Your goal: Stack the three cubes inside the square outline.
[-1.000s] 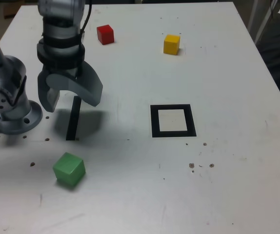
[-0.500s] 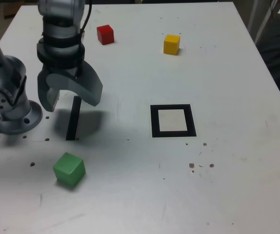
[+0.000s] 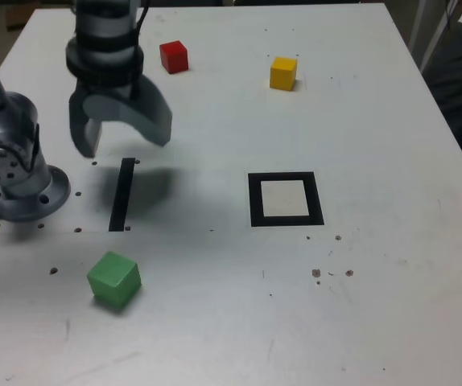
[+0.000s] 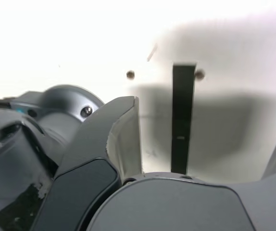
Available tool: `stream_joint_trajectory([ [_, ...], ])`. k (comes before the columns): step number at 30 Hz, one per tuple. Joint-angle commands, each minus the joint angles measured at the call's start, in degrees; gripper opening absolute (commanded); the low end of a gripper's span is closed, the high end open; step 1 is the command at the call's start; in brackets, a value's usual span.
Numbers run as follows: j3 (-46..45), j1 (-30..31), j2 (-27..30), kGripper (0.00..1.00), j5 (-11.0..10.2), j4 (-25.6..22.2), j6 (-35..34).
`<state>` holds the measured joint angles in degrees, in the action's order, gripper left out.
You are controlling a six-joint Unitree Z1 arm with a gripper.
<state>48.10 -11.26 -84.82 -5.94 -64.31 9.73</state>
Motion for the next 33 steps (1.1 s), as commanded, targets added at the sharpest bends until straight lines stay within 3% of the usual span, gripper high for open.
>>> stream_joint_trajectory([
  [1,1.7,-3.1,-0.5,0.99,-0.8,-0.7,2.2],
  [20,15.4,-23.1,-7.2,0.99,-3.4,-4.5,15.5],
  [33,25.4,-34.1,-14.4,0.99,-3.6,-6.7,21.2],
])
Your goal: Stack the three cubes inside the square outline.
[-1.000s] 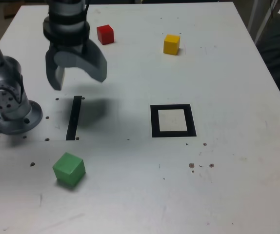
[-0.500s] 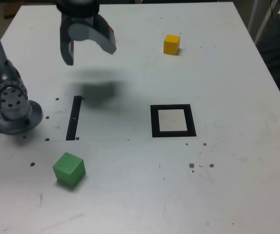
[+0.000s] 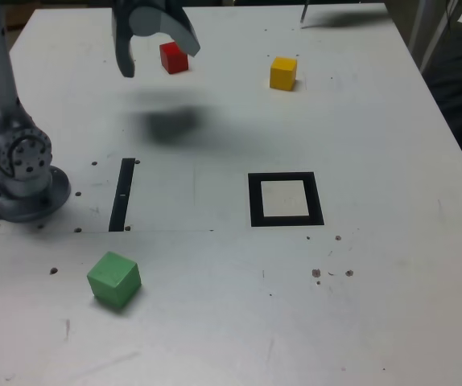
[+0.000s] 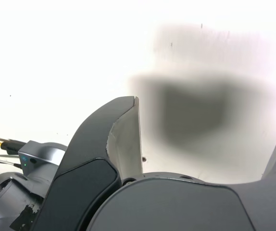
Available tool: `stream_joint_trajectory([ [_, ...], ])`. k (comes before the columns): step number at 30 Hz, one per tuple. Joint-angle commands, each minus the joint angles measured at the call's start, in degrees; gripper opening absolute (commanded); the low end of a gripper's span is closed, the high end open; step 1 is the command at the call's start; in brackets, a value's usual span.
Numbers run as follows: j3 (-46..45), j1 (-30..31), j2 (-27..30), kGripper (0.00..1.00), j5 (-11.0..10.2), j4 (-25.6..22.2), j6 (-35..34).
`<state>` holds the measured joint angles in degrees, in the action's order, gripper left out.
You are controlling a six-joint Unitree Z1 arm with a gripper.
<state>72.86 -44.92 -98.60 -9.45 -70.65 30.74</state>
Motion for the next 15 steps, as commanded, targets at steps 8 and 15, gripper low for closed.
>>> stream_joint_trajectory([
  [8,8.9,-6.4,-6.7,0.99,0.0,-2.6,2.5],
  [15,15.3,-9.6,-12.6,0.99,0.0,-4.0,3.1],
])
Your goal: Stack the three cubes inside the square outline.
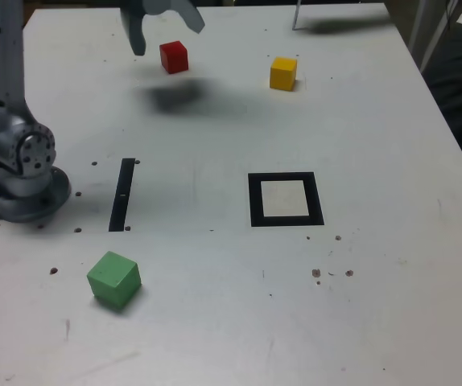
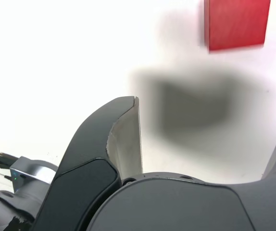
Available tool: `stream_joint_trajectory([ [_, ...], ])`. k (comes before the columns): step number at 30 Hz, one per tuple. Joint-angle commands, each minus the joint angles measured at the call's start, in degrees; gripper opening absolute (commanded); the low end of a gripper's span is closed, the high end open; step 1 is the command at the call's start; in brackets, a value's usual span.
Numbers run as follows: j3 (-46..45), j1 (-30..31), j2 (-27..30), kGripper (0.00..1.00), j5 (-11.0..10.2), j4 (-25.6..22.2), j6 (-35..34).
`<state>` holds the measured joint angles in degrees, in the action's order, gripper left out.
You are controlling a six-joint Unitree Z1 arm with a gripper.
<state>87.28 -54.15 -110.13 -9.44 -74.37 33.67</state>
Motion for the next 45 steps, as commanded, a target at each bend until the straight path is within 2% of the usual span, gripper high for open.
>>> stream_joint_trajectory([
  [1,1.8,-0.8,-1.9,0.99,0.0,-0.5,0.2],
  [16,12.9,-4.9,-12.0,0.99,0.7,-3.8,1.4],
  [33,17.0,-5.9,-18.8,0.92,2.1,-5.1,2.2],
  [36,18.1,-5.9,-19.7,0.87,2.1,-5.6,2.2],
  [39,19.0,-5.9,-20.4,0.78,2.1,-6.0,2.1],
  [42,19.7,-6.0,-20.8,0.65,2.0,-6.1,1.9],
  [45,20.2,-6.0,-20.9,0.48,1.7,-6.2,1.8],
])
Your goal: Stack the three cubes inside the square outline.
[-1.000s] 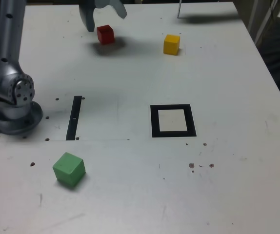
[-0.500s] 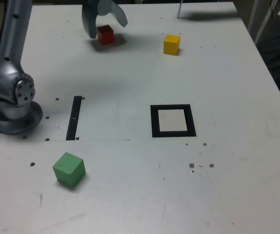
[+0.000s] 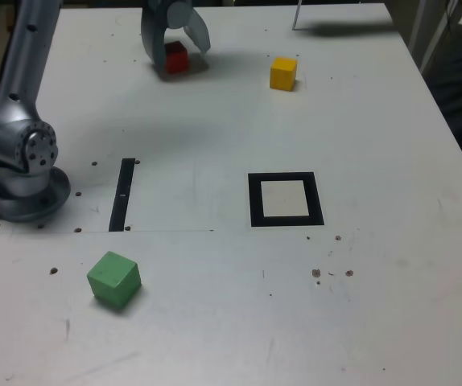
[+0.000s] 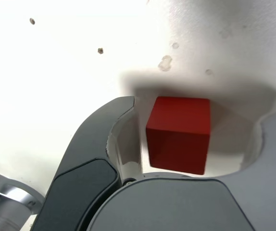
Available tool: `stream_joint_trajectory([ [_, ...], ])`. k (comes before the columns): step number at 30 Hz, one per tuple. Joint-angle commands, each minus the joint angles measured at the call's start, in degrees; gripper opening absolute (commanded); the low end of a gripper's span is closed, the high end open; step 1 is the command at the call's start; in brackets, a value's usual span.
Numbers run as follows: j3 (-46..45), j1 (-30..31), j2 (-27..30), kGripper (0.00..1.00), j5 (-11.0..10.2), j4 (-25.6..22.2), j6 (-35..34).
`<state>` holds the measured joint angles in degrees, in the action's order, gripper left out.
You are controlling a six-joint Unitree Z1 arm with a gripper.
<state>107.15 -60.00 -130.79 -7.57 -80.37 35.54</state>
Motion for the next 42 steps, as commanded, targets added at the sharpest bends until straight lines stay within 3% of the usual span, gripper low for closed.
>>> stream_joint_trajectory([
  [1,0.5,-0.1,-0.3,0.43,-0.2,-0.2,-0.1],
  [5,0.7,-0.1,-0.3,0.30,-0.4,-0.3,0.2],
  [27,0.0,0.2,0.7,0.30,-0.4,-0.7,0.3],
  [42,-8.2,7.4,11.3,0.30,0.3,-0.6,-1.0],
])
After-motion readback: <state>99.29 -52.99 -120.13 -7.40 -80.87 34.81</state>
